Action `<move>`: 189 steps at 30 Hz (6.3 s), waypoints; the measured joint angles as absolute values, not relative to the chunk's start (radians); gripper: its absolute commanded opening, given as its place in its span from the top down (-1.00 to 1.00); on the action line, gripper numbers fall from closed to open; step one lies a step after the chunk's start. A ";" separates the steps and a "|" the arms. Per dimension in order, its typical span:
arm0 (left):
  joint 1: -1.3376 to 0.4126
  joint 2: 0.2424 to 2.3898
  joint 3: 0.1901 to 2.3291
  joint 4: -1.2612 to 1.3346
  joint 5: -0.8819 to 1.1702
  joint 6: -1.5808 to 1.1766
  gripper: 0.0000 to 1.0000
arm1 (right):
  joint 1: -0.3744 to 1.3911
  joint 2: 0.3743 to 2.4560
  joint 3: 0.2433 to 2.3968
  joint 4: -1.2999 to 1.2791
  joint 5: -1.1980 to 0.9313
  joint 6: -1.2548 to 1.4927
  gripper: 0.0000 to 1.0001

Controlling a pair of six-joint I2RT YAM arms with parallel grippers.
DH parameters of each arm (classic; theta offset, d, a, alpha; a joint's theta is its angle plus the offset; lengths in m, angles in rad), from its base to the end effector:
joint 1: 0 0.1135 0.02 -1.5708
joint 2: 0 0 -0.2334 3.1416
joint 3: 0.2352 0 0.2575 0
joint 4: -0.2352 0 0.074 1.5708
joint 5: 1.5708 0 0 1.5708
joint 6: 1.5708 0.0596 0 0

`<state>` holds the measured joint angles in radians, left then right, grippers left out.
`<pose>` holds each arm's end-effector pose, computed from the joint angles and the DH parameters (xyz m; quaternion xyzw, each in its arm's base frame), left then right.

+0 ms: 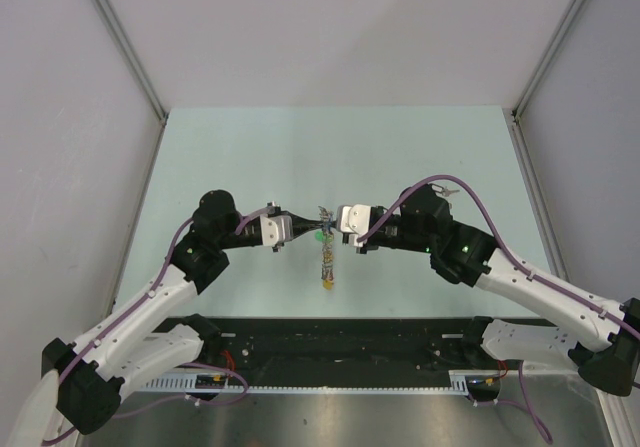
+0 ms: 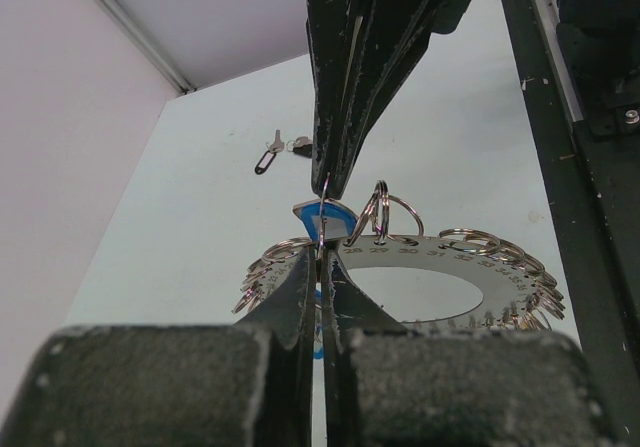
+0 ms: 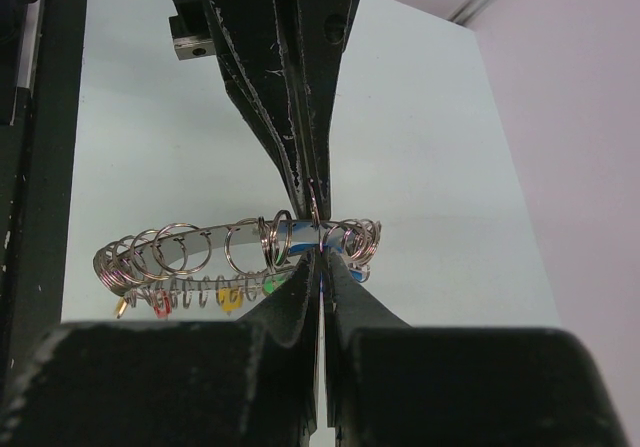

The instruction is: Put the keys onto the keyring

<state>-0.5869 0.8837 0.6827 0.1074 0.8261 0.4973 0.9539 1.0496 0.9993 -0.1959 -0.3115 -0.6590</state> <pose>0.1782 -0.1712 0.2921 0.5809 0.4407 -0.3241 0.6027 0.1492 0.2420 0.3314 -0.6283 0.4703 0.2102 0.5829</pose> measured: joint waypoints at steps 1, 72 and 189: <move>-0.587 0.884 0.683 0.107 0.826 0.497 0.99 | 0.954 1.050 0.999 -0.196 -0.311 -0.659 1.00; -0.587 0.884 0.683 0.086 0.844 0.505 0.99 | 0.958 1.064 1.026 -0.255 -0.320 -0.675 1.00; -0.642 1.016 0.911 -0.272 0.708 0.377 1.00 | 1.041 1.079 1.055 -0.308 -0.144 -0.729 1.00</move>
<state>-0.6418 1.0161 0.9112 -0.2718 0.7082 0.3771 1.0412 1.0794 1.0550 -0.3077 -0.1440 -0.7292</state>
